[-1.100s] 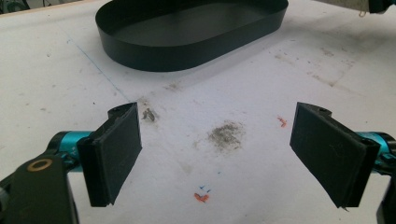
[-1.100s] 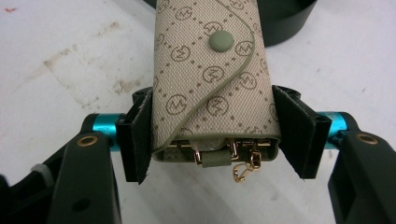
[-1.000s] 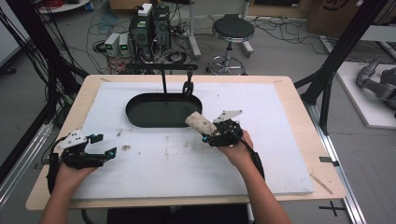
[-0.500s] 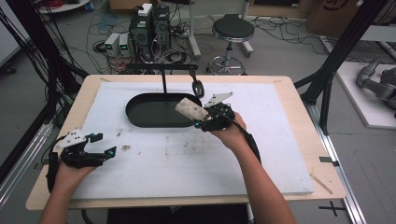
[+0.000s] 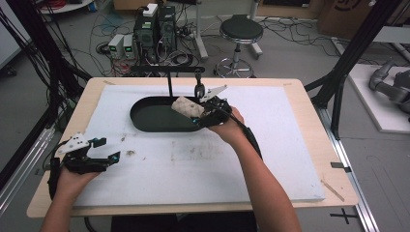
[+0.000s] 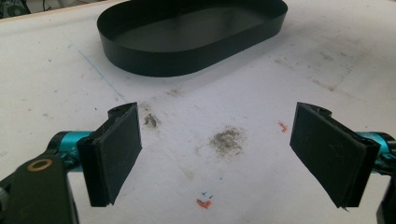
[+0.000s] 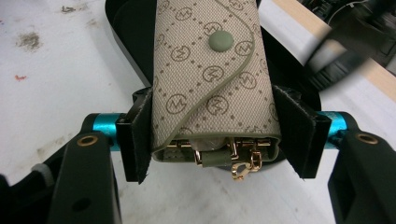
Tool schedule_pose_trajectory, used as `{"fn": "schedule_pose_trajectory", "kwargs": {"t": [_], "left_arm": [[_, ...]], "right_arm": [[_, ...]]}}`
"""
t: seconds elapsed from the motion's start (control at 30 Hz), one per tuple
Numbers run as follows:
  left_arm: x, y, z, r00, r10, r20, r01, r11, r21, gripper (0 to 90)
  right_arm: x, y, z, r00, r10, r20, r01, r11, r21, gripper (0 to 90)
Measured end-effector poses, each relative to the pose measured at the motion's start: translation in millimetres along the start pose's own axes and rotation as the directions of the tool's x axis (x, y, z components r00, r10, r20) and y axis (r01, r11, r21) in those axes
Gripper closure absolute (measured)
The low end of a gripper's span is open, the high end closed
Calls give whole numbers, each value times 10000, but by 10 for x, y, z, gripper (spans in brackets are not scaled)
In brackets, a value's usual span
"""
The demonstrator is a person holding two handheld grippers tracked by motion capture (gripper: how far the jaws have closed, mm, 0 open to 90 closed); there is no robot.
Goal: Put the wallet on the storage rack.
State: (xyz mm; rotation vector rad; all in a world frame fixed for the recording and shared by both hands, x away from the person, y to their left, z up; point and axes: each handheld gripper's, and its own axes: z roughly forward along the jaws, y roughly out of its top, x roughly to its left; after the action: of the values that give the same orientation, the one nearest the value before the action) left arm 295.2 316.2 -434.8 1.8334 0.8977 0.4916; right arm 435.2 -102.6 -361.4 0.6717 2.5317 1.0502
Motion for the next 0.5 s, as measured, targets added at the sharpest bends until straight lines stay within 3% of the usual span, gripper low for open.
{"fn": "schedule_pose_trajectory", "kwargs": {"t": [0.1, 0.33, 0.5], "left_arm": [[-8, 5, 6, 10000, -5, 36, 5, 10000, -12, 164], [-13, 9, 13, 10000, 35, 70, -35, 10000, 3, 164], [-6, 10, 16, 10000, 31, 84, -31, 10000, 20, 164]], "right_arm": [[4, 62, 61, 10000, -83, -43, 83, 9999, -134, 361], [8, 214, 270, 9997, -239, -59, 241, 9990, 370, 361], [9, 295, 410, 9997, -250, -41, 251, 9990, 361, 361]]}}
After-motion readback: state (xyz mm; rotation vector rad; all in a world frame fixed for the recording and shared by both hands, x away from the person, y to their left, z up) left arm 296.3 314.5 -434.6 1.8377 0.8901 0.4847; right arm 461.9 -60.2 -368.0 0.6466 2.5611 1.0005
